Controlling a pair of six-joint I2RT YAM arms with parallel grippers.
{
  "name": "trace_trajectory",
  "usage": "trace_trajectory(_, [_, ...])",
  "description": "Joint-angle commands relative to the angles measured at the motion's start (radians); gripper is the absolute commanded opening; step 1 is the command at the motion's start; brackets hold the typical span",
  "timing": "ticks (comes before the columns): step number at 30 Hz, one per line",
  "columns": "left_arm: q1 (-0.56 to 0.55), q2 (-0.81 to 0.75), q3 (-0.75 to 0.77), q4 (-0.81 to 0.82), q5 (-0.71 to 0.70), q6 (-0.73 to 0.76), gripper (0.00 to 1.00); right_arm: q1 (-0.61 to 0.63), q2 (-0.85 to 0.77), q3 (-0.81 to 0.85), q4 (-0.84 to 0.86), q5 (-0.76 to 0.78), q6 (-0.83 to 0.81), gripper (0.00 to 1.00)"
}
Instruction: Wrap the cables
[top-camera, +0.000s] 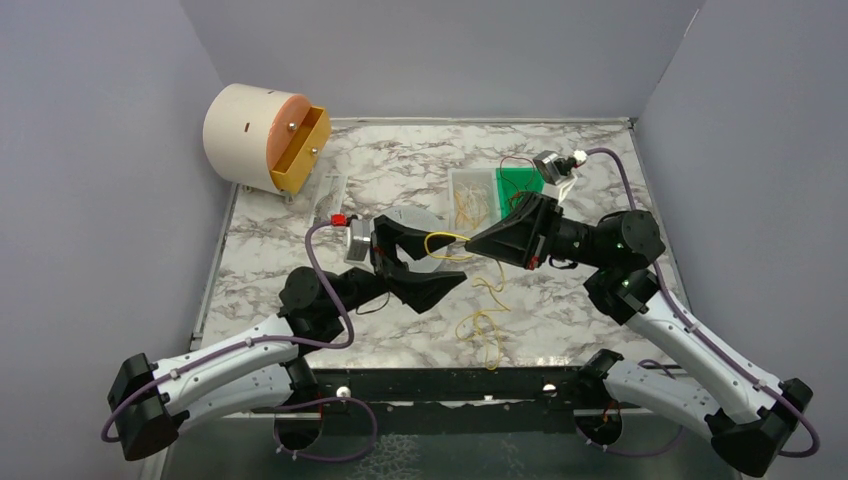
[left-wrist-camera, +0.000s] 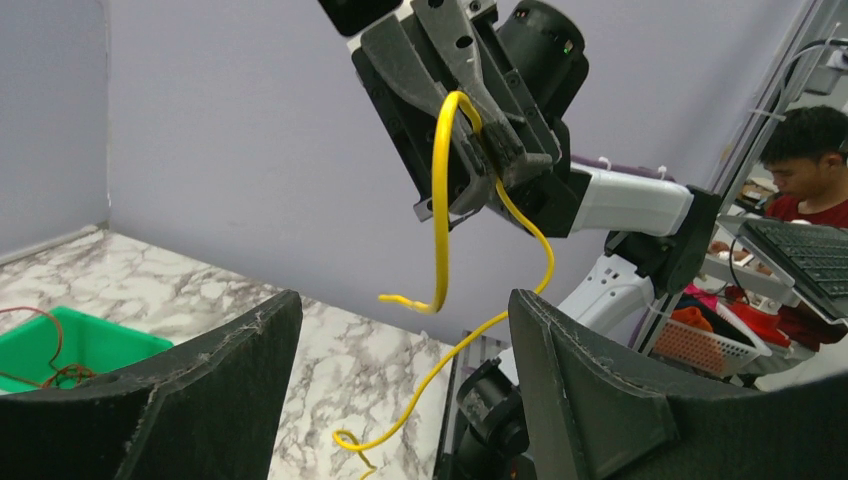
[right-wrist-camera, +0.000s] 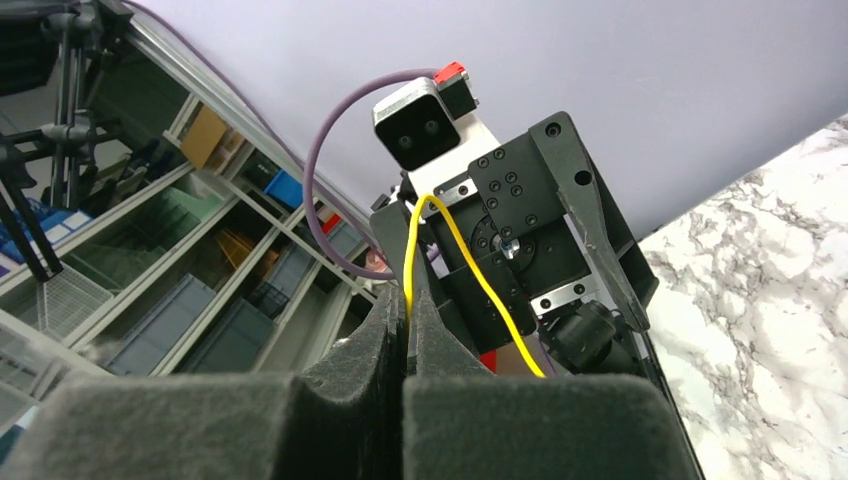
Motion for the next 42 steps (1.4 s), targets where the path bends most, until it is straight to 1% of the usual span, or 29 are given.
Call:
trace_trajectory(1, [-0.004, 0.031, 0.004, 0.151, 0.038, -0.029, 0.77, 0.016, 0.005, -0.018, 0.085, 0.008, 0.045, 0.01])
trace_trajectory(4, [-0.005, 0.063, 0.01, 0.181, 0.061, -0.036, 0.73, 0.026, 0.015, -0.017, 0.103, 0.004, 0.052, 0.01])
trace_trajectory(6, [-0.005, 0.078, 0.015, 0.21, 0.078, -0.045, 0.67, 0.032, 0.021, -0.015, 0.105, 0.004, 0.051, 0.01])
trace_trajectory(8, [-0.004, 0.09, 0.023, 0.223, 0.101, -0.047, 0.56, 0.034, 0.023, -0.018, 0.107, 0.006, 0.048, 0.01])
trace_trajectory(12, [-0.004, 0.081, 0.02, 0.223, 0.133, -0.05, 0.32, 0.036, 0.012, -0.025, 0.099, 0.015, 0.037, 0.01])
trace_trajectory(15, [-0.005, 0.06, 0.006, 0.223, 0.135, -0.052, 0.19, 0.036, 0.0, -0.034, 0.094, 0.016, 0.028, 0.01])
trace_trajectory(19, [-0.004, 0.04, -0.001, 0.209, 0.169, -0.056, 0.0, 0.036, -0.018, -0.051, 0.075, 0.027, 0.016, 0.01])
trace_trajectory(25, [-0.004, 0.015, -0.01, 0.153, 0.229, -0.079, 0.0, 0.035, -0.054, -0.042, 0.024, 0.067, -0.026, 0.01])
trace_trajectory(29, [-0.005, -0.013, -0.013, 0.06, 0.26, -0.081, 0.0, 0.036, -0.074, -0.018, -0.025, 0.091, -0.075, 0.01])
trace_trajectory(35, [-0.005, -0.054, 0.038, -0.2, 0.27, -0.036, 0.0, 0.036, -0.085, 0.047, -0.145, 0.125, -0.182, 0.01])
trace_trajectory(40, [-0.004, -0.064, 0.115, -0.416, 0.326, 0.022, 0.0, 0.036, -0.082, 0.101, -0.23, 0.139, -0.282, 0.01])
trace_trajectory(42, [-0.004, -0.051, 0.161, -0.533, 0.326, 0.057, 0.0, 0.036, -0.071, 0.121, -0.252, 0.126, -0.325, 0.01])
